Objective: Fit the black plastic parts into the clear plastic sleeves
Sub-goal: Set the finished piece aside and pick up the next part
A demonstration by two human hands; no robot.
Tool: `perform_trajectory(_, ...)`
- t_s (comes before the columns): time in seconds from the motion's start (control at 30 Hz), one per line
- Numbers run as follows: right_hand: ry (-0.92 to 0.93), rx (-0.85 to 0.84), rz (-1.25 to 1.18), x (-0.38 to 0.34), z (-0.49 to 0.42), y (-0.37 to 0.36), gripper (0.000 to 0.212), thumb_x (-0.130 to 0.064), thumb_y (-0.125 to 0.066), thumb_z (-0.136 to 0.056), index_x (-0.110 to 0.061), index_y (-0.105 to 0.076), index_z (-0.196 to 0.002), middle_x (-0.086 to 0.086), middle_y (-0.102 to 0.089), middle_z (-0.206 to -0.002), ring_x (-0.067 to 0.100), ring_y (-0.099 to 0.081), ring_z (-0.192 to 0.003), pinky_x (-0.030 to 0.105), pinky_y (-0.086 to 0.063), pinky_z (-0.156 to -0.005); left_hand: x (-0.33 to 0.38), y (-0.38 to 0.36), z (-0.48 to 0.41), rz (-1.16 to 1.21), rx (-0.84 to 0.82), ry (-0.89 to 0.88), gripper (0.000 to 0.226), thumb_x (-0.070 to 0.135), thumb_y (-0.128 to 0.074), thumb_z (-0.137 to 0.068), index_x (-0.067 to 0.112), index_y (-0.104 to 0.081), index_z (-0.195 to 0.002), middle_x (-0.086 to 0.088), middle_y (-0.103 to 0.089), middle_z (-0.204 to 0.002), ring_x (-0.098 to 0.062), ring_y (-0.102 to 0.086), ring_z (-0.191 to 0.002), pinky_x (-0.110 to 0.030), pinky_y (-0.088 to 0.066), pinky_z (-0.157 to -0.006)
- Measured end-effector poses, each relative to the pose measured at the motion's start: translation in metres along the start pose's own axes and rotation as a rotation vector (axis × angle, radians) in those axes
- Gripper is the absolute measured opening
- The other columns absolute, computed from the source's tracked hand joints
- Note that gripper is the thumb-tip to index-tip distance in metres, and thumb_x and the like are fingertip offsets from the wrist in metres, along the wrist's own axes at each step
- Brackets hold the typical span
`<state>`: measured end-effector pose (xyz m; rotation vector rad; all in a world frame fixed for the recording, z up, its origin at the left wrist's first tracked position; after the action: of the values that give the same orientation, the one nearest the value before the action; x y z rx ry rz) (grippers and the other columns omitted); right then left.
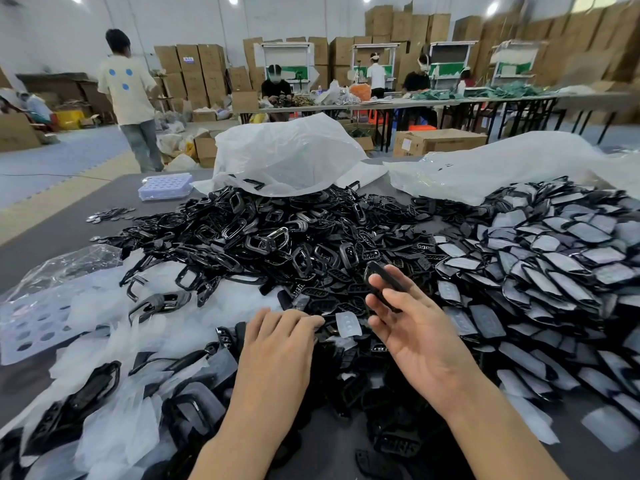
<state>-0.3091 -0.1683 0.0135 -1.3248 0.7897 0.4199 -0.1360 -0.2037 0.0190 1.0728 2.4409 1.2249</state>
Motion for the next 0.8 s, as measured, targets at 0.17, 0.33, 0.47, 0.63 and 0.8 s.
perform_trajectory(0.17, 0.032, 0.035, -0.017, 0.001, -0.003, 0.000, 0.020, 0.000, -0.068, -0.078, -0.012, -0.082, -0.085, 0.014, -0.076, -0.103, 0.020, -0.075, -0.089, 0.022, -0.059, -0.071, -0.004, 0.006, 0.000, 0.160, 0.018, 0.120, 0.035, 0.015, -0.062, -0.095, 0.025, -0.060, -0.128, 0.016, -0.062, -0.104, -0.005, -0.048, -0.093, -0.025, -0.038, -0.090)
perform_trajectory(0.33, 0.099, 0.033, 0.221, 0.006, -0.002, -0.001, 0.037, 0.007, -0.058, -0.094, -0.018, -0.081, -0.080, 0.014, -0.077, -0.097, 0.019, -0.075, -0.084, 0.021, -0.059, -0.071, -0.015, 0.014, 0.002, 0.515, 0.045, 0.391, 0.016, 0.045, -0.046, -0.096, 0.051, -0.056, -0.107, 0.037, -0.060, -0.104, 0.001, -0.053, -0.106, -0.008, -0.039, -0.085)
perform_trajectory(0.47, 0.087, 0.015, 0.250, 0.011, -0.003, -0.003, 0.036, 0.010, -0.053, -0.097, -0.012, -0.082, -0.091, 0.014, -0.077, -0.102, 0.021, -0.076, -0.091, 0.020, -0.058, -0.074, -0.017, 0.020, 0.002, 0.717, 0.145, 0.490, 0.015, 0.030, -0.060, -0.096, 0.045, -0.062, -0.096, 0.027, -0.066, -0.098, -0.001, -0.062, -0.094, -0.009, -0.044, -0.075)
perform_trajectory(0.63, 0.076, -0.030, 0.268, 0.012, -0.004, -0.006, 0.037, 0.004, -0.051, -0.100, -0.017, -0.082, -0.103, 0.008, -0.077, -0.114, 0.021, -0.075, -0.103, 0.019, -0.057, -0.079, -0.024, 0.008, 0.001, 1.161, 0.144, 0.673, 0.010, 0.018, -0.066, -0.094, 0.028, -0.069, -0.096, 0.000, -0.076, -0.085, -0.013, -0.072, -0.080, -0.015, -0.054, -0.075)
perform_trajectory(0.8, 0.183, -0.021, 0.629, 0.009, 0.001, -0.006, 0.042, -0.001, -0.051, -0.104, -0.035, -0.074, -0.111, -0.004, -0.077, -0.110, 0.015, -0.074, -0.099, 0.018, -0.055, -0.079, -0.020, 0.002, 0.000, 1.301, 0.098, 0.699, 0.016, 0.019, -0.067, -0.092, 0.033, -0.075, -0.096, -0.003, -0.075, -0.085, -0.017, -0.073, -0.080, -0.024, -0.059, -0.078)
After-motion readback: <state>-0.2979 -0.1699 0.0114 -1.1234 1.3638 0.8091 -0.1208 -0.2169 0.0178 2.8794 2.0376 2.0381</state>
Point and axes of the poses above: each hand's wrist, its own z-axis away from the middle knuckle, its own y-axis out of the back of the hand, x = y × z, the point moved 6 cm from there along -z, towards the middle knuckle
